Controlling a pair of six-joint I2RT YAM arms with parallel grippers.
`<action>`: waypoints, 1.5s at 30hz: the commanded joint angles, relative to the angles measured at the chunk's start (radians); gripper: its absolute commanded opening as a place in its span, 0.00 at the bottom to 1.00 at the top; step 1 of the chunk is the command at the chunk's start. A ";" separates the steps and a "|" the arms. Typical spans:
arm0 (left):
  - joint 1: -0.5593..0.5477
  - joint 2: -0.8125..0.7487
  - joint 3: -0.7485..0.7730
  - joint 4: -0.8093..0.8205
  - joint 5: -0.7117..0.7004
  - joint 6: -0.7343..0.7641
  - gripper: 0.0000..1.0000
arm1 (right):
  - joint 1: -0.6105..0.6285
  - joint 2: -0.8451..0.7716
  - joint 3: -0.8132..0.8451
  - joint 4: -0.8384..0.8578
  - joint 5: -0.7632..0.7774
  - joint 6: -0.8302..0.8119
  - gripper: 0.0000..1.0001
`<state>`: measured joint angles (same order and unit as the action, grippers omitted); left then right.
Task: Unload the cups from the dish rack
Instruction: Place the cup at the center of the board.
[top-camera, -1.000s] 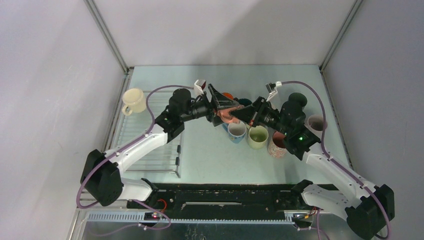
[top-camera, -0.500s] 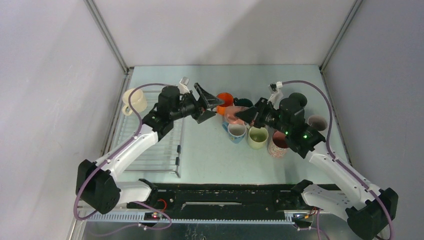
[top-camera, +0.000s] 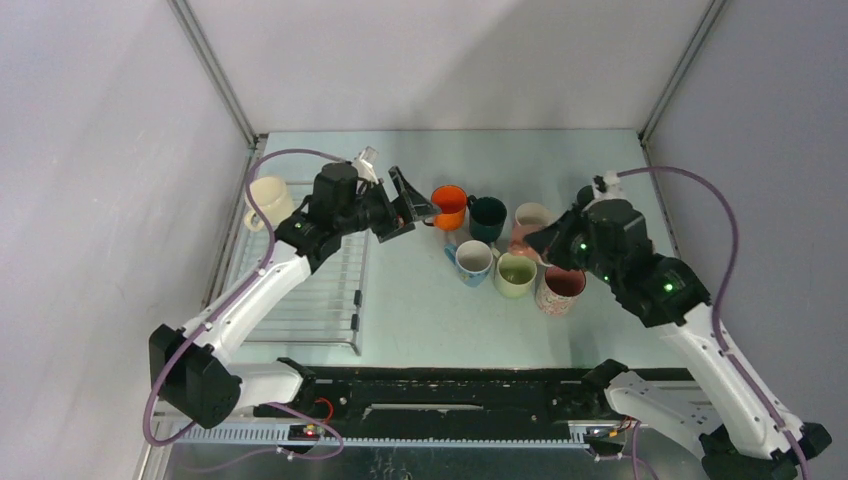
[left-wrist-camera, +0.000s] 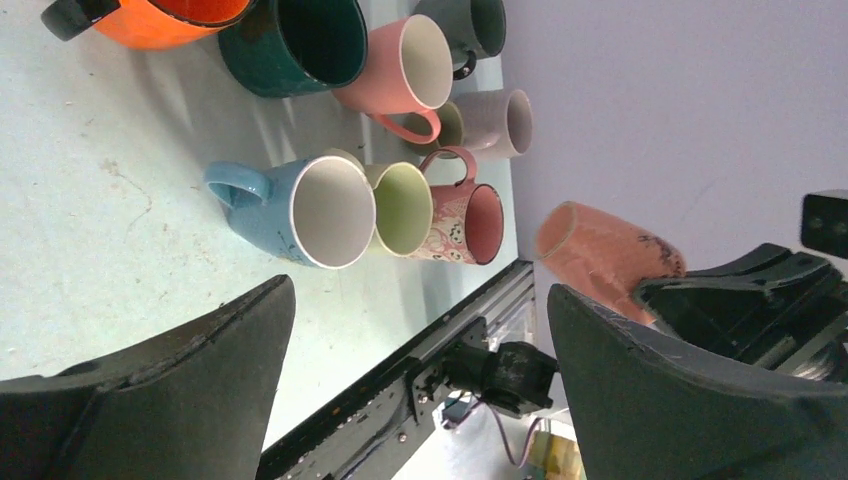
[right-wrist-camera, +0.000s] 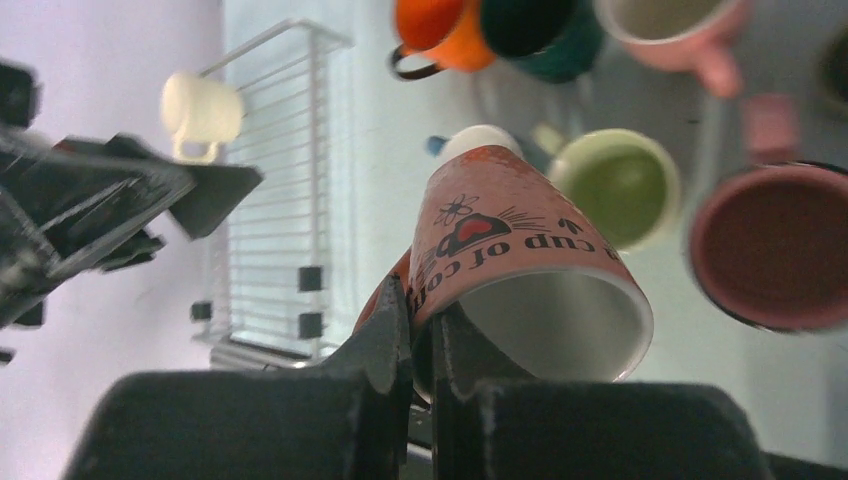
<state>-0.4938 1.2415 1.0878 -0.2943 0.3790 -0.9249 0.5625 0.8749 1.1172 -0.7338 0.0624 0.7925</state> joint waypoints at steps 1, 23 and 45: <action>0.001 -0.020 0.093 -0.083 0.001 0.126 1.00 | -0.054 -0.038 0.100 -0.304 0.225 0.055 0.00; -0.099 0.017 0.236 -0.275 -0.005 0.321 1.00 | -0.636 0.055 0.000 -0.458 0.255 -0.041 0.00; -0.115 0.024 0.221 -0.286 -0.014 0.342 1.00 | -0.759 0.339 -0.189 -0.199 0.143 -0.050 0.00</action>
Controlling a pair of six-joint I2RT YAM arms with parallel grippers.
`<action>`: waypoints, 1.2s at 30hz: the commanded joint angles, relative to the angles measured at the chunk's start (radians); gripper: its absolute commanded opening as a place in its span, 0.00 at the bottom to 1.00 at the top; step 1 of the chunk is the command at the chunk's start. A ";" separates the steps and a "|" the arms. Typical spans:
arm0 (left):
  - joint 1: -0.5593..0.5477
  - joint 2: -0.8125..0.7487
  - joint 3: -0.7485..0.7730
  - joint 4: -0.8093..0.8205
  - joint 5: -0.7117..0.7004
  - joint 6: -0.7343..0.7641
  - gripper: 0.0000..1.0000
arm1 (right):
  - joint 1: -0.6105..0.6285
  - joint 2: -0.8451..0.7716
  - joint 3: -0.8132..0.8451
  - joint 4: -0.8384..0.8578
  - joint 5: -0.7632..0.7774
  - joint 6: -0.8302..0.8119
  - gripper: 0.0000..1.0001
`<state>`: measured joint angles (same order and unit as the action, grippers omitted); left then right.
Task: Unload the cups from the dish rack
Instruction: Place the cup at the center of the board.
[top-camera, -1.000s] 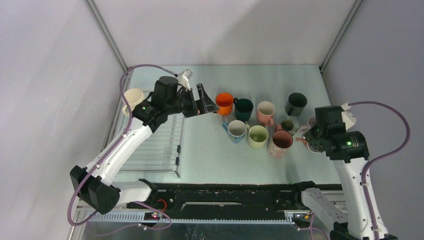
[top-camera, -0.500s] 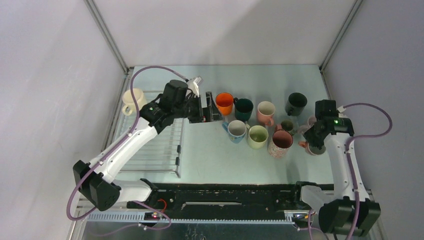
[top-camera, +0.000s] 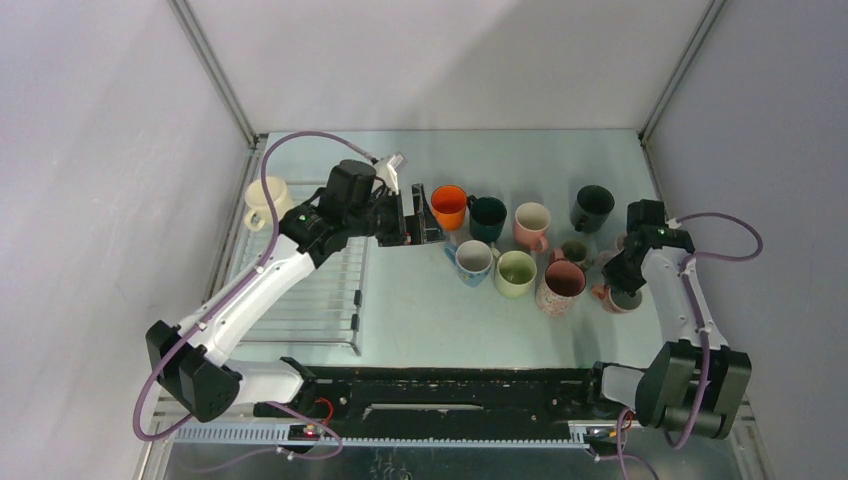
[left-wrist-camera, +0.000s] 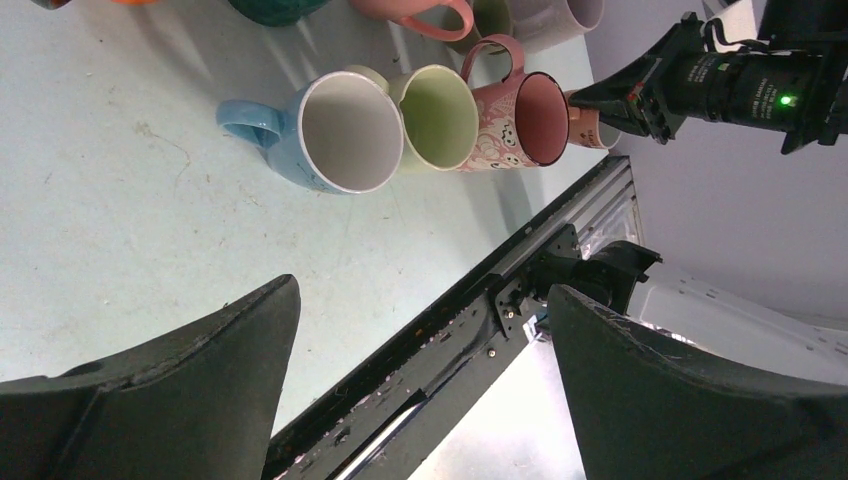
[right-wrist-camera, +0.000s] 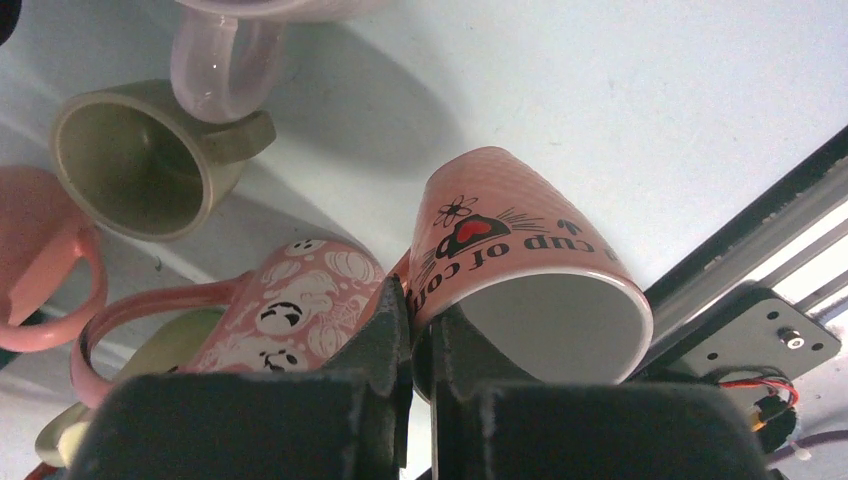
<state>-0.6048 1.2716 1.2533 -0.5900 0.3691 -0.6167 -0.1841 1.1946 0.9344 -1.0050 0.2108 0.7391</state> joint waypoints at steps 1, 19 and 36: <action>-0.004 -0.005 0.054 0.010 -0.002 0.034 1.00 | -0.014 0.031 -0.009 0.079 -0.009 0.005 0.00; -0.004 -0.005 0.032 0.015 0.000 0.038 1.00 | -0.021 0.160 -0.022 0.140 -0.027 -0.002 0.19; 0.008 0.001 0.036 0.011 -0.007 0.049 1.00 | -0.021 0.121 -0.019 0.123 -0.016 -0.009 0.44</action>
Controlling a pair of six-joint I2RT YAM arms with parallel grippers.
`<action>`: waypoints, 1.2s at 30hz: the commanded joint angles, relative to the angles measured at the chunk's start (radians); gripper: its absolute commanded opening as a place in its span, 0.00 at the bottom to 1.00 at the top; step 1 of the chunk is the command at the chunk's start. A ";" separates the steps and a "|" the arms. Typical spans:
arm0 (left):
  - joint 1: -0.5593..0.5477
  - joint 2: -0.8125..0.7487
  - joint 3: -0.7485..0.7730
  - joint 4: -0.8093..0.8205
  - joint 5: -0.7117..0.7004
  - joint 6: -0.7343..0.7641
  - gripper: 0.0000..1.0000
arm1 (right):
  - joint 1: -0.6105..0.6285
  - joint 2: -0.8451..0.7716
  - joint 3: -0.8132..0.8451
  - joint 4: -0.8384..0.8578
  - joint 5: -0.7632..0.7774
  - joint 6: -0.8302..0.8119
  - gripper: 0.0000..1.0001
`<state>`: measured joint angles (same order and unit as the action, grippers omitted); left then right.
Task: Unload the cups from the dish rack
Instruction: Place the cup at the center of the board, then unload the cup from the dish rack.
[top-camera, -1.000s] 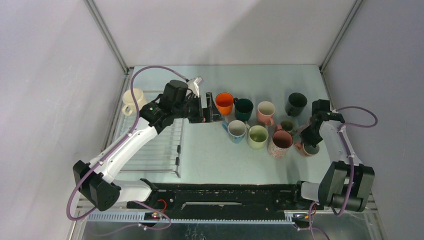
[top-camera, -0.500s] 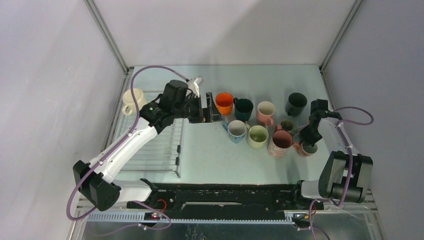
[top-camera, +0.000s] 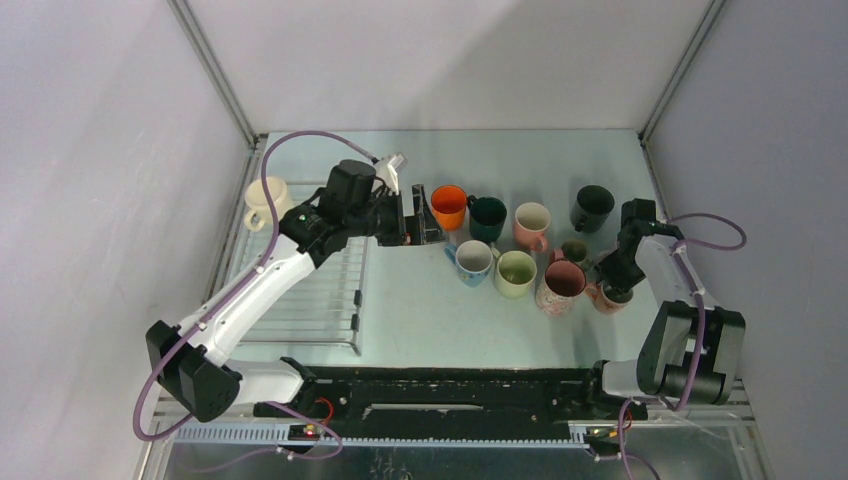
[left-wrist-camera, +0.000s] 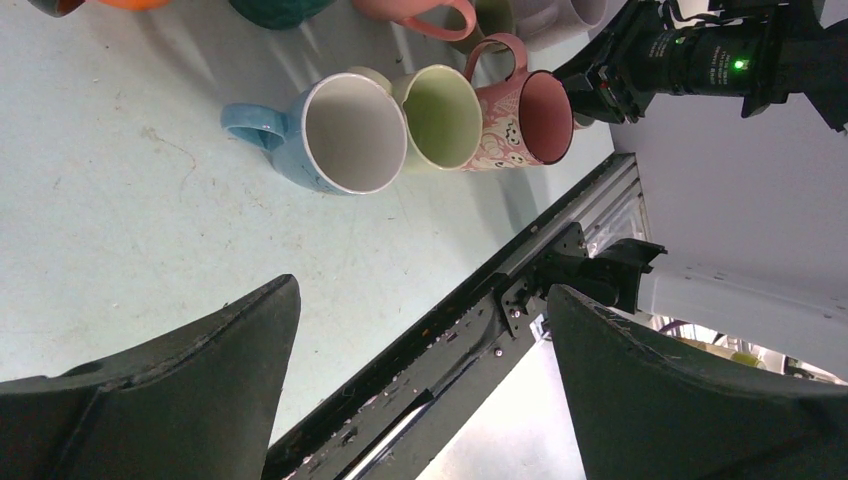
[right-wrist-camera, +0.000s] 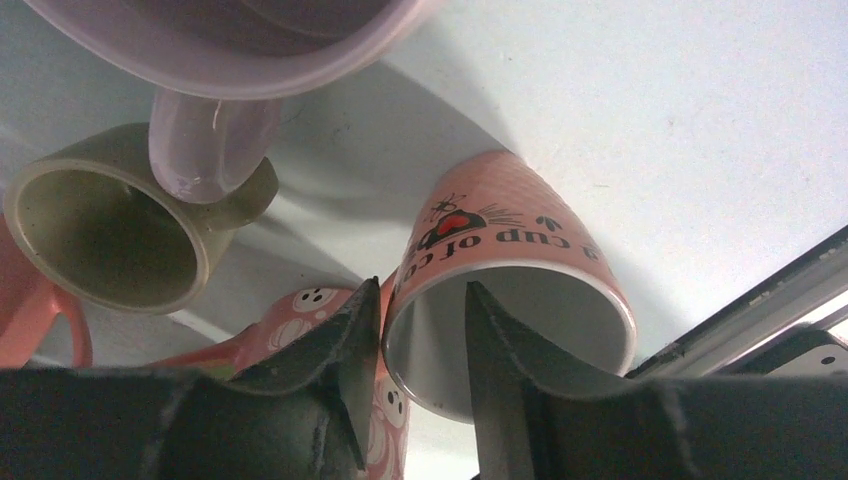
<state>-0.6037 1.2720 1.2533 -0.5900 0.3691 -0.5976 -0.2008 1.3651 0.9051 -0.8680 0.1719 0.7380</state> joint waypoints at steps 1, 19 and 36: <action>0.007 0.001 0.040 0.008 -0.007 0.031 1.00 | -0.005 -0.060 0.011 -0.017 0.023 -0.006 0.46; 0.042 0.018 0.061 -0.001 -0.021 0.040 1.00 | -0.003 -0.200 0.072 -0.123 0.032 -0.032 0.75; 0.217 -0.042 0.097 -0.119 -0.314 0.073 1.00 | 0.191 -0.285 0.350 -0.160 -0.056 -0.141 1.00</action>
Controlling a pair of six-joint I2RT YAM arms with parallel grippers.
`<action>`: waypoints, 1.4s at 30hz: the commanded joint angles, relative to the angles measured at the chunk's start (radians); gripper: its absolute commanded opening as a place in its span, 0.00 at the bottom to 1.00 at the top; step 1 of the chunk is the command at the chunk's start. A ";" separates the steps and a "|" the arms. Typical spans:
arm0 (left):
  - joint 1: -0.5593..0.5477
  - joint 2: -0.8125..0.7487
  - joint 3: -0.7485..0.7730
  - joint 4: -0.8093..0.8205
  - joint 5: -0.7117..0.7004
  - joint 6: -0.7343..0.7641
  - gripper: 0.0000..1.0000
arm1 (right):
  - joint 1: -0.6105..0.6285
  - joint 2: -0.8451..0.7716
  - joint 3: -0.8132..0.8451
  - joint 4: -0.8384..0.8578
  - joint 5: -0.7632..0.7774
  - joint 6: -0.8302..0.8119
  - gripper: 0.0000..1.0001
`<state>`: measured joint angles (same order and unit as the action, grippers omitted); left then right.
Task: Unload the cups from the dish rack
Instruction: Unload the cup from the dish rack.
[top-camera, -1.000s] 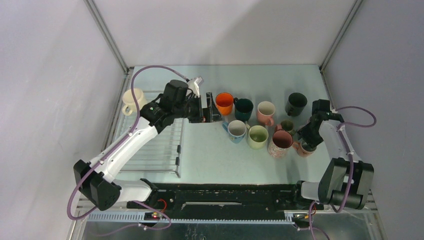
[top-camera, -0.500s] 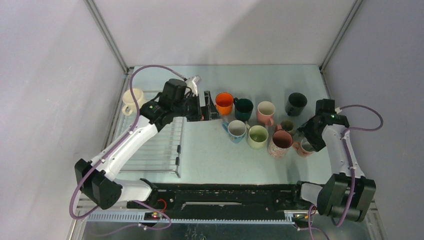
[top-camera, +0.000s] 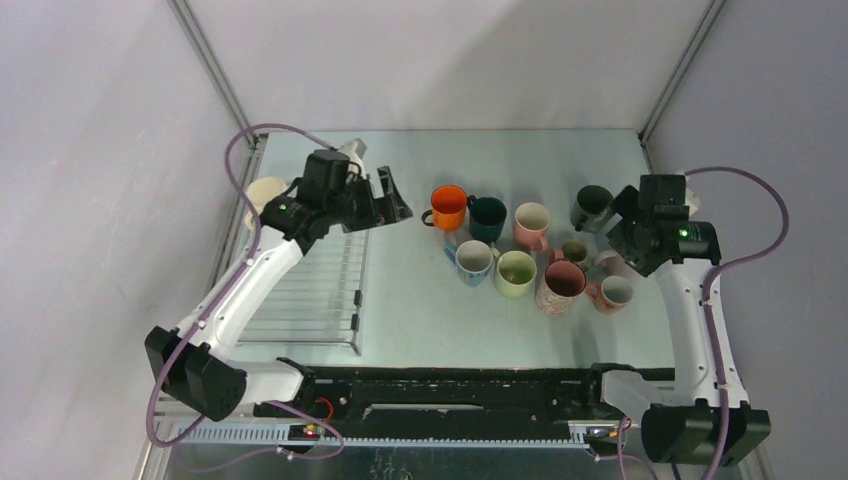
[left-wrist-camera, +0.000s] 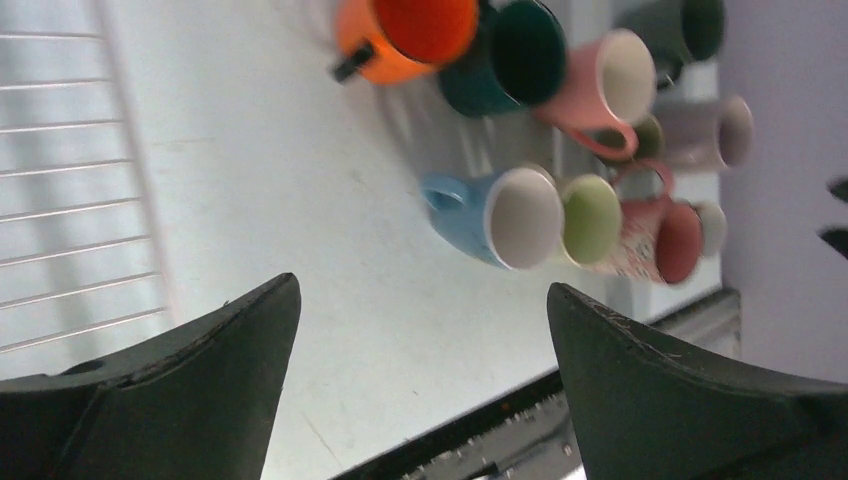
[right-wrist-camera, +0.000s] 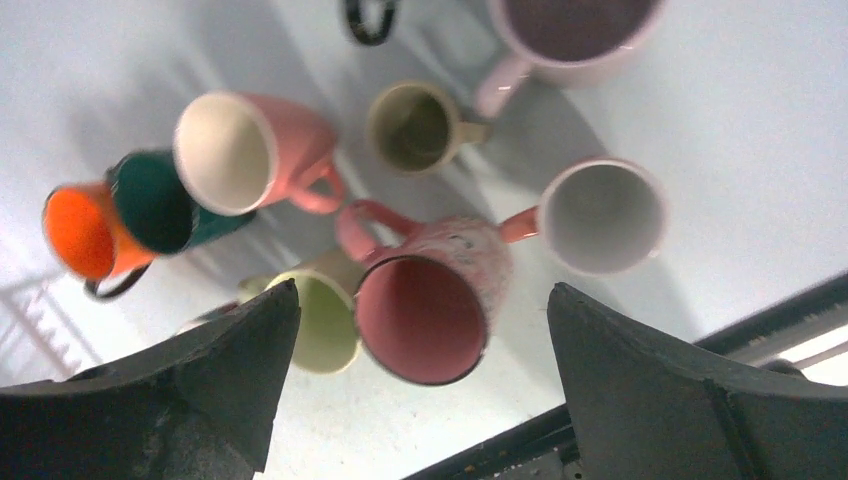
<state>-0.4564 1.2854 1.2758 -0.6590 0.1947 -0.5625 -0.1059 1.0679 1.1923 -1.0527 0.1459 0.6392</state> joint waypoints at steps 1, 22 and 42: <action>0.098 -0.060 0.073 -0.061 -0.162 0.040 1.00 | 0.138 0.019 0.073 0.033 -0.032 -0.048 1.00; 0.666 0.197 0.183 0.080 -0.376 0.104 1.00 | 0.530 0.096 0.084 0.225 -0.135 -0.122 1.00; 0.779 0.427 0.150 0.352 -0.202 0.272 1.00 | 0.545 0.116 0.024 0.286 -0.177 -0.179 1.00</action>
<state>0.3157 1.6897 1.4220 -0.3618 -0.0643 -0.3386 0.4290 1.1893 1.2205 -0.8154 -0.0208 0.4908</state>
